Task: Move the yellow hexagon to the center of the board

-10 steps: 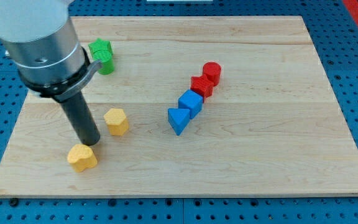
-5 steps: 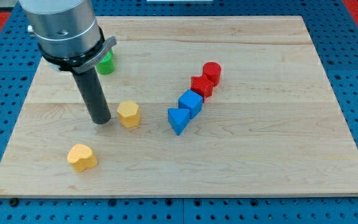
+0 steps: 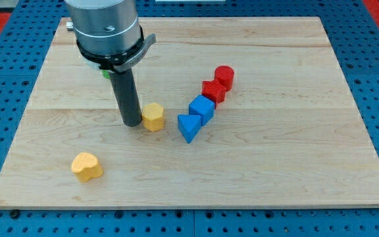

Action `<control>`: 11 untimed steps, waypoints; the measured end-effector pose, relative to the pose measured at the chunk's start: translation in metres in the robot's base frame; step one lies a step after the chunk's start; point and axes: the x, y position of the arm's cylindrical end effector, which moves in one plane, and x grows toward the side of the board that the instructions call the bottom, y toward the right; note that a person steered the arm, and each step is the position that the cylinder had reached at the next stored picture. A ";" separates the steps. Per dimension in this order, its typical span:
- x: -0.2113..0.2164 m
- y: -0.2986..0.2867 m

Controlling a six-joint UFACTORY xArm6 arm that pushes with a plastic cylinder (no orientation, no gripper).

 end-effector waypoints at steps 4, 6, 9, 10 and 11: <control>0.000 -0.011; 0.012 -0.009; 0.014 0.017; 0.011 0.022; 0.010 0.025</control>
